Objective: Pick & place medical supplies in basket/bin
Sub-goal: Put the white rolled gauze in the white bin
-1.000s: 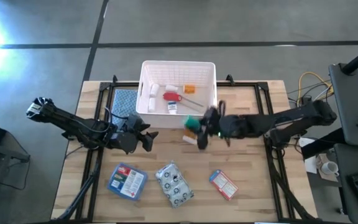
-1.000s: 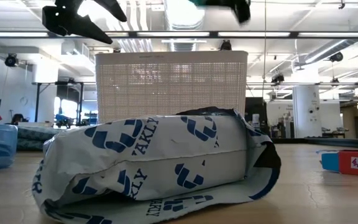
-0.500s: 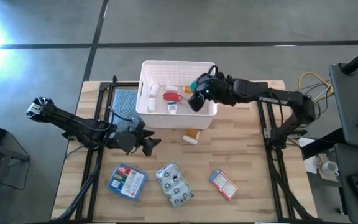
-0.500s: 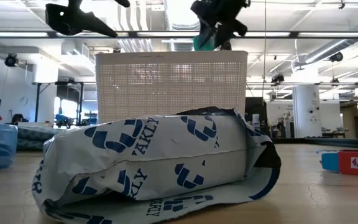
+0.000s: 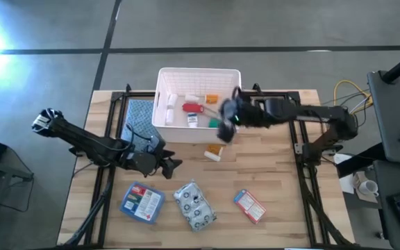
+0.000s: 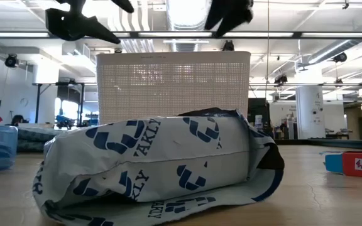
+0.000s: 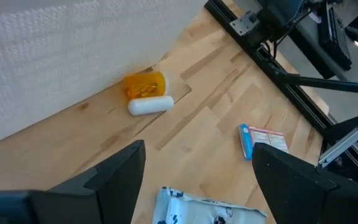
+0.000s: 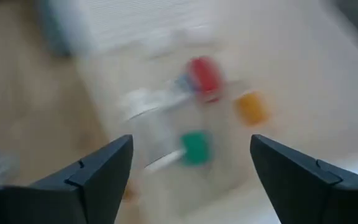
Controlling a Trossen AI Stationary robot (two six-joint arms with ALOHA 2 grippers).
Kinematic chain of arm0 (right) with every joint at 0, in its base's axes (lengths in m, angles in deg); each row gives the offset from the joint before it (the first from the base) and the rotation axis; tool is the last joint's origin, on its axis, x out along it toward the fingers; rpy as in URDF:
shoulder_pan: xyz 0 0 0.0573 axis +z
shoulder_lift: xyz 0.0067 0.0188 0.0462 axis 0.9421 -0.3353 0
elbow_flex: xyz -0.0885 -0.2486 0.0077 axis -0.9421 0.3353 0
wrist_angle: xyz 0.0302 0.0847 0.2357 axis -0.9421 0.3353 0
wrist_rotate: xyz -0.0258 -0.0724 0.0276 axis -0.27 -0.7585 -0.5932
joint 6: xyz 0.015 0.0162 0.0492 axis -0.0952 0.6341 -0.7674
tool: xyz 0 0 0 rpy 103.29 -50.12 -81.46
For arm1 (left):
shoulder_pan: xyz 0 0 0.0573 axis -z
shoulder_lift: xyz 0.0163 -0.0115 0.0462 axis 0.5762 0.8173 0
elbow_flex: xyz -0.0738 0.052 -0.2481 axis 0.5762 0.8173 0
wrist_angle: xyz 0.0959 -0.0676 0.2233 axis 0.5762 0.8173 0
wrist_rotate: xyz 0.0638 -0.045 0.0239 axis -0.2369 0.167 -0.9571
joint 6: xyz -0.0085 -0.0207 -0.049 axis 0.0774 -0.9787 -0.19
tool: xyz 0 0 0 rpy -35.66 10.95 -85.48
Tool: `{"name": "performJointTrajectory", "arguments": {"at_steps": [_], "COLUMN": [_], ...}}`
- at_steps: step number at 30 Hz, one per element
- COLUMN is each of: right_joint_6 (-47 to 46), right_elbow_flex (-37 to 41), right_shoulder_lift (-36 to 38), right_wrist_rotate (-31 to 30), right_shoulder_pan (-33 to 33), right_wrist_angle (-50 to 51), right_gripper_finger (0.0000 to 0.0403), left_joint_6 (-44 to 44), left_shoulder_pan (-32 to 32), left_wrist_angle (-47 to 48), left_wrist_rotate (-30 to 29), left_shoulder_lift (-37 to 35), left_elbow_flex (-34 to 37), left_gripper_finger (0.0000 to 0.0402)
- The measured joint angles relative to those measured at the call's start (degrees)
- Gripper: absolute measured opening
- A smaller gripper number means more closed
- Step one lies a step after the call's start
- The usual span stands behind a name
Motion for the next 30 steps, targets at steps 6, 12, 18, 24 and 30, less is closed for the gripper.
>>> {"name": "performJointTrajectory", "arguments": {"at_steps": [6, 12, 18, 24, 30], "right_joint_6": [-13.9, -33.7, -45.7, -53.3, -32.4], "right_elbow_flex": [0.1, 4.8, 13.0, 19.7, 25.1], "right_shoulder_lift": [1.2, -0.2, -0.1, -0.1, -2.5], "right_wrist_rotate": [3.0, 16.4, 16.4, 8.6, -7.5], "right_shoulder_pan": [11.0, 21.9, 32.8, 34.9, 32.2], "right_wrist_angle": [16.2, 22.5, 14.3, 0.7, -19.1], "right_gripper_finger": [0.0315, 0.0315, 0.0313, 0.0305, 0.0297], "left_joint_6": [0.0, 0.0, 0.1, 0.0, 0.0], "left_shoulder_pan": [0.0, 0.0, 0.0, 0.4, 2.6], "left_wrist_angle": [-0.3, -0.4, -0.4, -0.5, -1.5], "left_wrist_rotate": [0.0, 1.4, 4.3, 5.0, 6.0], "left_shoulder_lift": [2.9, 4.9, 6.0, 6.2, 6.2], "left_elbow_flex": [0.0, 0.0, 0.0, 0.0, 0.0], "left_gripper_finger": [0.0274, 0.0274, 0.0274, 0.0274, 0.0274]}}
